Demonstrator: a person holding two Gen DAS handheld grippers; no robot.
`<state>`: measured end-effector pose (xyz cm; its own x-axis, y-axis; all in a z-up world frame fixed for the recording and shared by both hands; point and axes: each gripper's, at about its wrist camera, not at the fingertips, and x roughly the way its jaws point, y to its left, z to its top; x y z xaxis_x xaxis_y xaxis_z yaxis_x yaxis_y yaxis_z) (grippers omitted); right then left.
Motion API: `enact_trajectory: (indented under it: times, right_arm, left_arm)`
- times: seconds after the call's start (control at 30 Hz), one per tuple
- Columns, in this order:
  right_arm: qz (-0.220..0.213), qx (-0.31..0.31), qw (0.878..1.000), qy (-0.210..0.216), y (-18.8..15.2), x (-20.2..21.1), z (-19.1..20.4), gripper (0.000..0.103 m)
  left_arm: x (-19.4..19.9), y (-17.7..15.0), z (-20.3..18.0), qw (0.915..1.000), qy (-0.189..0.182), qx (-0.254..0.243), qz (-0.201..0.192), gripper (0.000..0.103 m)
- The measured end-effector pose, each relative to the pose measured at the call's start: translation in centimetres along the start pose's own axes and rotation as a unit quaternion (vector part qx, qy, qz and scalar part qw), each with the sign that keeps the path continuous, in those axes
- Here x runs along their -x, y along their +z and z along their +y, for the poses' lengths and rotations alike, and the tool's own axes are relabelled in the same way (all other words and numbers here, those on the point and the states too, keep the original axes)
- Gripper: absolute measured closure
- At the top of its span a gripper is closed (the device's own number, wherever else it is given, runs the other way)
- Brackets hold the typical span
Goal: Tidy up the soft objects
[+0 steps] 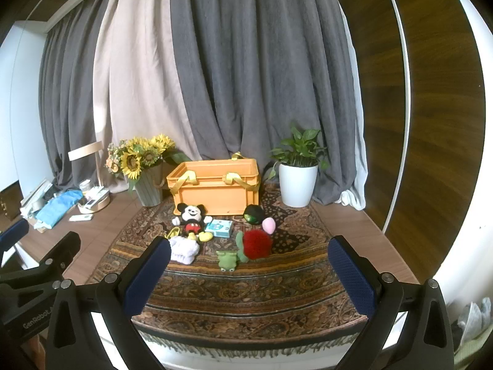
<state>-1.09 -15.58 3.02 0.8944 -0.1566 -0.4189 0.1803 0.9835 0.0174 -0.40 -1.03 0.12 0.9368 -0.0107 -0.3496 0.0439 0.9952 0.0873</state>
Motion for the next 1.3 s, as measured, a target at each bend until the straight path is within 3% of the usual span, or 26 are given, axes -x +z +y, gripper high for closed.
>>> enact_trajectory:
  times: [1.3]
  right_arm:
    - [0.000,0.000,1.000,0.000,-0.16,-0.08,0.16,0.000]
  left_arm:
    - [-0.40,-0.34,-0.74,0.9999,-0.007,-0.001,0.007,0.000]
